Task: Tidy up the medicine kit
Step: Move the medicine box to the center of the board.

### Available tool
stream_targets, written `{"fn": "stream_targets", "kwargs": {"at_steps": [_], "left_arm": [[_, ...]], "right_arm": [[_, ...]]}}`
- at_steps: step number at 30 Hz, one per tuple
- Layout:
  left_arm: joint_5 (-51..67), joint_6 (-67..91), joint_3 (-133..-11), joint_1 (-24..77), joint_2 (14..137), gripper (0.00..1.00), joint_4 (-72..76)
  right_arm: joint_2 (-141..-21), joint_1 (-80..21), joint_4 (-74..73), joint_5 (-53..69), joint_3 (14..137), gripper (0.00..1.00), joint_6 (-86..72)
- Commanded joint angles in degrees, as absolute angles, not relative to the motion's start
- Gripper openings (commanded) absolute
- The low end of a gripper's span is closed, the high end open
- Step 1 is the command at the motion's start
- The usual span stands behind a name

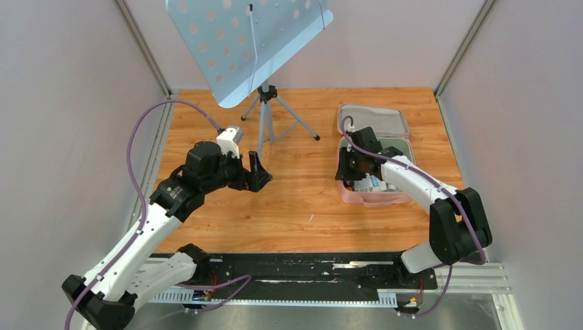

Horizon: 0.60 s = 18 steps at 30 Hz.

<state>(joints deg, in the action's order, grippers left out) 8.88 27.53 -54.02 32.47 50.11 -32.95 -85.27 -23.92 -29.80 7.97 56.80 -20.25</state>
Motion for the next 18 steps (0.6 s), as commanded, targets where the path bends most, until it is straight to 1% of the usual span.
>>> {"fn": "stream_targets", "kwargs": {"at_steps": [1,5,7,18], "left_arm": [[8.42,26.58,-53.86,32.15,49.18,1.0,-32.63],[8.14,26.53,-53.79,32.16,48.9,1.0,-32.99],[8.03,26.61,-53.67,32.17,48.75,1.0,-33.06],[7.93,26.59,-53.53,32.16,48.68,1.0,-33.43]], "right_arm": [[-83.24,-26.07,-30.33,9.39,56.49,0.19,-23.35],[-83.24,-28.35,-30.79,9.23,56.63,0.05,-23.92],[-83.15,-29.8,-31.09,8.99,56.54,0.0,-24.43],[-80.48,-36.41,-32.48,8.24,55.07,0.0,-28.79]]}}
